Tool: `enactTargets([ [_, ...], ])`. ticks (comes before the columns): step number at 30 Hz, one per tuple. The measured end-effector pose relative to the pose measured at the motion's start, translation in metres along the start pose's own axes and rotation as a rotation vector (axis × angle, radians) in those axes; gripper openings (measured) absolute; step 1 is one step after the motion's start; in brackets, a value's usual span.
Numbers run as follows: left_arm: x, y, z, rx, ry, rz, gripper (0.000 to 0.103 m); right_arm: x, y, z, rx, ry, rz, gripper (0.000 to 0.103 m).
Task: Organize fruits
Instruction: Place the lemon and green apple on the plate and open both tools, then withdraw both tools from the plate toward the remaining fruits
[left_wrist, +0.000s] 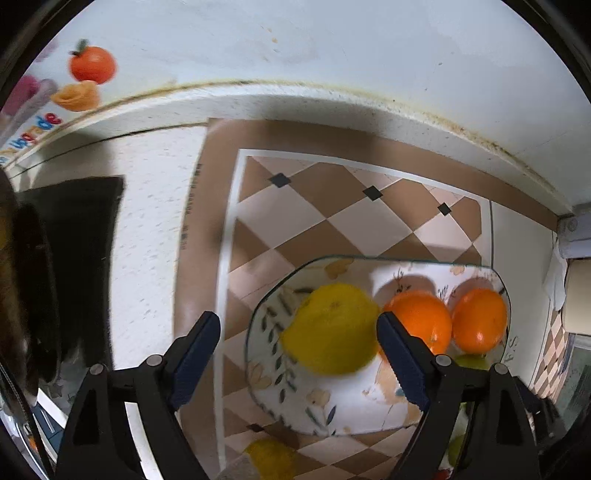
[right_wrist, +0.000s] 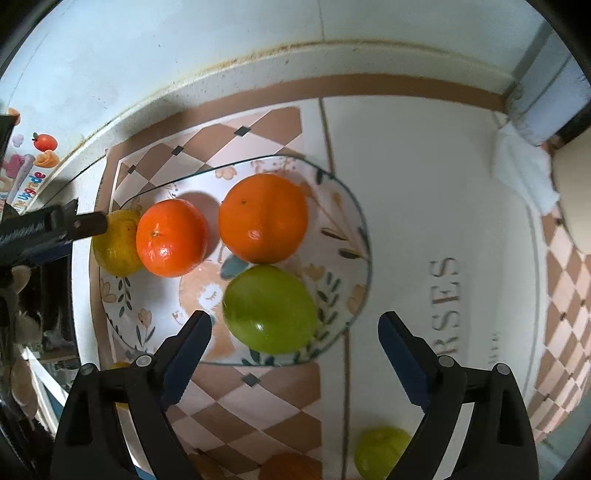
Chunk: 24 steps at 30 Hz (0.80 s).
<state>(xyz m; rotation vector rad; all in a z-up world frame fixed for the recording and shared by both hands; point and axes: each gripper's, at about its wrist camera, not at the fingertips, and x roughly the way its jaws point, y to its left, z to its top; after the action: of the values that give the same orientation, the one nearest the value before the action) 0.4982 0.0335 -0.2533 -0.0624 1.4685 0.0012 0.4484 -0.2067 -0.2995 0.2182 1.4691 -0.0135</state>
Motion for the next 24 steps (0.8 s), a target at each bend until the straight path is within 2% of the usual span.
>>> enactTargets([
  [3,-0.02,0.006,-0.026,0.011,-0.062,0.025,0.087,-0.017,-0.001,-0.008,-0.013,-0.041,-0.034,0.094],
  [9,-0.066,0.007,-0.083,0.011,-0.176,0.042,0.087,-0.056,0.001,-0.037,-0.033,-0.116,-0.048,0.094],
  [13,-0.093,0.004,-0.11,0.036,-0.238,0.054,0.087,-0.085,0.01,-0.059,-0.064,-0.179,-0.062,0.094],
  [24,-0.16,0.007,-0.187,0.065,-0.376,0.019,0.087,-0.158,0.03,-0.127,-0.106,-0.316,-0.053,0.094],
])
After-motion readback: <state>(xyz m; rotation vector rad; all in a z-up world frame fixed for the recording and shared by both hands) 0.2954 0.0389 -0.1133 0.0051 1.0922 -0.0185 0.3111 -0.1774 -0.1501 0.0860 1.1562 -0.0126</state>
